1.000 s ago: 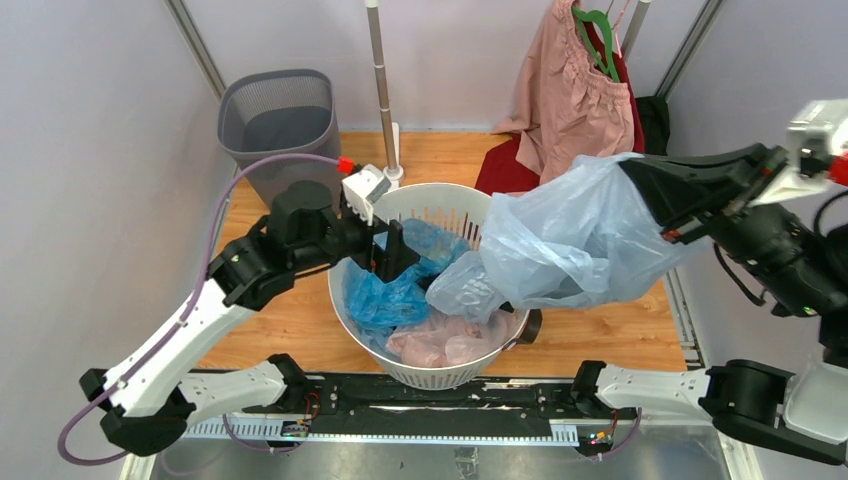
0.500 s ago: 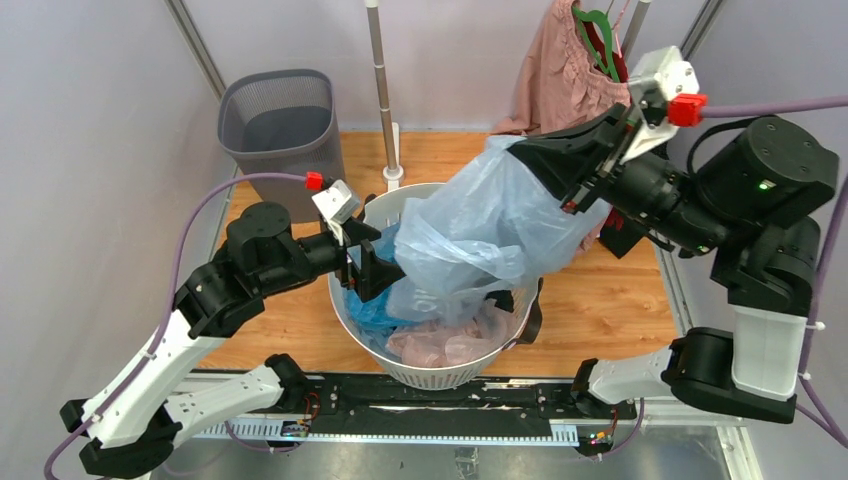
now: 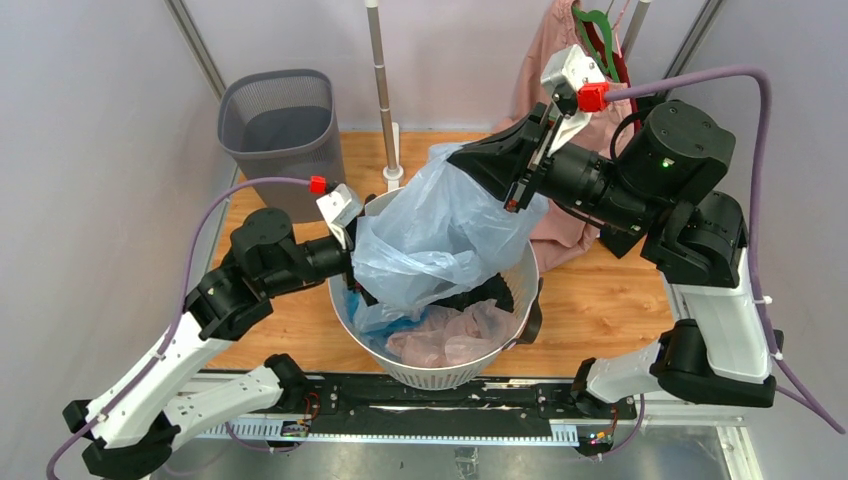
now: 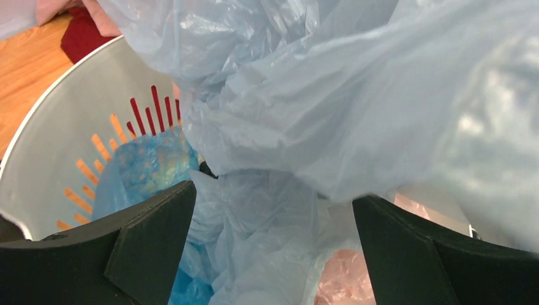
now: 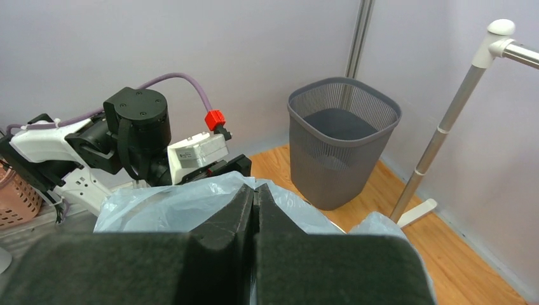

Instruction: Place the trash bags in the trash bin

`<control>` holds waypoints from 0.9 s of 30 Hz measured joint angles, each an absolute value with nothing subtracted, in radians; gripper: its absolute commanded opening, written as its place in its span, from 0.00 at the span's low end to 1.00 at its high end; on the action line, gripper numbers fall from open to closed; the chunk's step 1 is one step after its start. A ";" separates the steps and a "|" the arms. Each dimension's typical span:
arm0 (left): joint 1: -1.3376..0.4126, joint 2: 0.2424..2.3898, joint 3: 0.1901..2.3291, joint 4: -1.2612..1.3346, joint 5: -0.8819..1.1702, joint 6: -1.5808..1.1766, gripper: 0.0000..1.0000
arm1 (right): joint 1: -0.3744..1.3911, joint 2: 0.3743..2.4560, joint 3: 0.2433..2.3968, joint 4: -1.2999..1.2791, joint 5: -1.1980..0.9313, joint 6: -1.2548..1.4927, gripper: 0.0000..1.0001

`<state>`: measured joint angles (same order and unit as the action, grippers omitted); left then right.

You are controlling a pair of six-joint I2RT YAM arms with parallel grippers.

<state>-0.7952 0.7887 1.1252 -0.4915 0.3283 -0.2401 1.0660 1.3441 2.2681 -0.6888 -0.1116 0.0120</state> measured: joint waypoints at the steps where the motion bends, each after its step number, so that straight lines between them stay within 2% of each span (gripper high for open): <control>1: -0.795 0.791 1.121 -0.477 0.334 -0.244 1.00 | 1.066 1.346 2.264 -0.683 -0.115 0.017 0.00; 10: -0.795 0.826 1.081 -0.316 0.399 -0.311 0.98 | 1.066 1.336 2.208 -0.618 -0.135 0.053 0.00; 11: -0.795 0.826 1.081 -0.307 0.403 -0.318 0.82 | 1.066 1.332 2.191 -0.613 -0.134 0.056 0.00; 12: -0.795 0.826 1.081 -0.295 0.405 -0.323 0.36 | 1.066 1.329 2.176 -0.610 -0.134 0.058 0.00; 13: -0.795 0.826 1.081 -0.280 0.410 -0.329 0.10 | 1.066 1.327 2.158 -0.605 -0.134 0.060 0.00; 14: -0.795 0.826 1.081 -0.263 0.418 -0.332 0.00 | 1.066 1.326 2.143 -0.603 -0.133 0.061 0.00; 16: -0.795 0.828 1.081 -0.254 0.424 -0.329 0.04 | 1.066 1.326 2.127 -0.599 -0.131 0.063 0.00; 19: -0.795 0.839 1.083 -0.274 0.408 -0.322 0.00 | 1.066 1.324 2.125 -0.598 -0.126 0.063 0.00; 27: -0.795 0.870 1.086 -0.376 0.305 -0.287 0.00 | 1.066 1.285 2.144 -0.665 -0.054 0.033 0.00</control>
<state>-0.7952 0.8703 1.0863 -0.3759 0.3046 -0.2871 1.0660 1.2854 2.1441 -0.6651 -0.0536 0.0326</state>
